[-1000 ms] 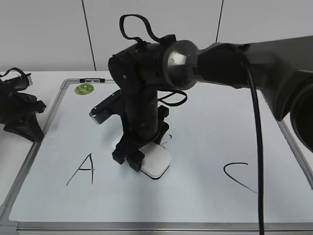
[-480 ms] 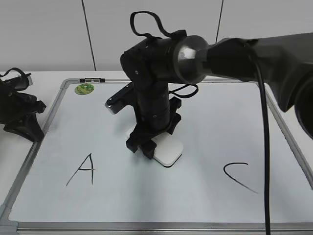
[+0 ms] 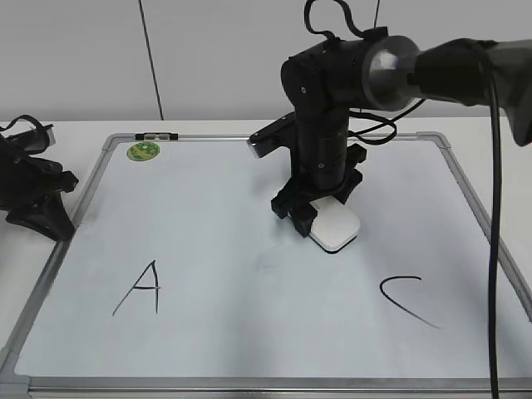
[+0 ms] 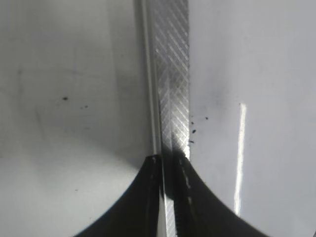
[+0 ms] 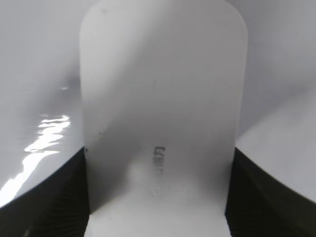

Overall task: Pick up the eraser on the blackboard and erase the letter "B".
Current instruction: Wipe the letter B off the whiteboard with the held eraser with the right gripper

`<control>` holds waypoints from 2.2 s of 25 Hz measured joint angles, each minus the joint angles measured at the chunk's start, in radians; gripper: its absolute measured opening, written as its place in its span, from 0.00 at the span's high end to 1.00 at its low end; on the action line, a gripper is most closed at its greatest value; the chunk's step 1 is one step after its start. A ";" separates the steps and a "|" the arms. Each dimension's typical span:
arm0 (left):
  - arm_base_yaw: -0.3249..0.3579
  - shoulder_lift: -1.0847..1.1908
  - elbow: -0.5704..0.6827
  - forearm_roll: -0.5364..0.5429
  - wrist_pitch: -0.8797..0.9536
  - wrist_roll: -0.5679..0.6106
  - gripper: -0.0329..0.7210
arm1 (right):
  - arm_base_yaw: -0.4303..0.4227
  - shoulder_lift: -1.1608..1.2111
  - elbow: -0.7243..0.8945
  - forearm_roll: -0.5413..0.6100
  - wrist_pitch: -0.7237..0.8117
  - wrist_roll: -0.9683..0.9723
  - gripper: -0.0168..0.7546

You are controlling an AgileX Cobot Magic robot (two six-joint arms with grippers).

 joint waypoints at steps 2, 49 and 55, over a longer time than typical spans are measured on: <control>0.000 0.000 0.000 0.002 0.000 0.000 0.91 | -0.010 0.000 0.000 -0.021 0.000 0.000 0.30; 0.000 0.000 0.000 0.002 0.000 0.000 0.91 | 0.003 0.002 0.000 -0.069 -0.005 0.013 0.30; 0.000 0.000 0.000 0.002 0.000 0.000 0.91 | -0.008 -0.052 0.002 -0.071 0.028 0.015 0.30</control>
